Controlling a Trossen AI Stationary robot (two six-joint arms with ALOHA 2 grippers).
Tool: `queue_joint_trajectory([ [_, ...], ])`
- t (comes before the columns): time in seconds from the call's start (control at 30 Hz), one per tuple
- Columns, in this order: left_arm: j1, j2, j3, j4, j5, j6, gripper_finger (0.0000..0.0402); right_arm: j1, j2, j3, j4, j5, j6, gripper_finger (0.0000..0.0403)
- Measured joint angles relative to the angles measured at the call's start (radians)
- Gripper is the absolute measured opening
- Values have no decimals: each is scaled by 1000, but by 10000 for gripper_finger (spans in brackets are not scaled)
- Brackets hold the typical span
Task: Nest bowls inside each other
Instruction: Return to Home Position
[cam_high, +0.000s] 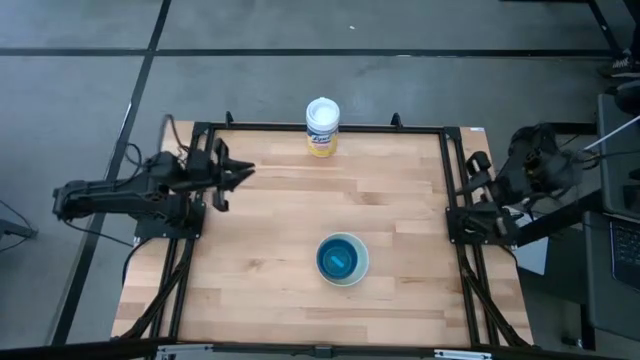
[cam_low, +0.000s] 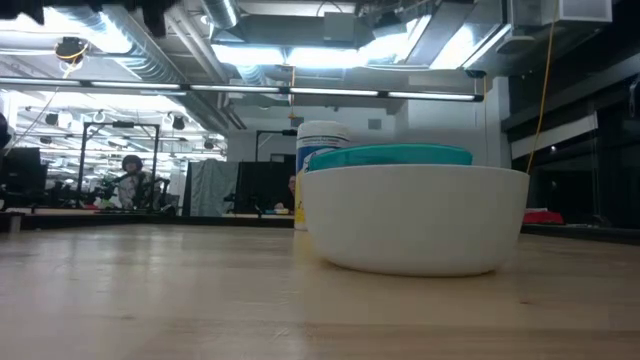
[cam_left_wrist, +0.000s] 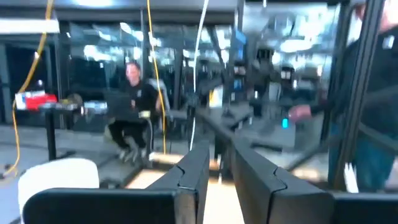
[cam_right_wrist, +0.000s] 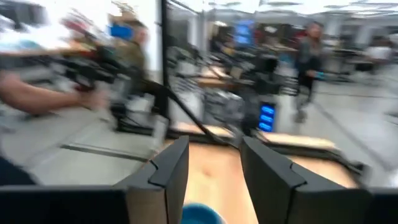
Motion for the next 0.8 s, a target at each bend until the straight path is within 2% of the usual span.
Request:
queue_joint_trajectory([
  [0.13,-9,-10,-79,20,-6,48,61,0,-72,-149,38,176,-1,138],
  [0.2,-2,-35,-126,60,-9,62,61,0,-140,-239,105,204,-17,133],
  [0.27,17,-84,-173,84,-8,68,61,0,-218,-330,213,164,-81,129],
  [0.37,59,-180,-231,101,5,57,61,0,-351,-441,374,25,-230,124],
  [0.43,88,-247,-253,77,33,38,61,0,-419,-494,427,-29,-298,121],
  [0.5,121,-305,-272,45,91,16,61,2,-417,-518,443,-1,-320,118],
  [0.6,167,-378,-293,-23,141,-17,61,0,-419,-507,422,121,-266,114],
  [0.73,213,-462,-319,-125,140,-35,63,1,-418,-510,384,148,-237,109],
  [0.8,224,-464,-343,-114,132,-50,62,1,-419,-511,357,152,-198,106],
])
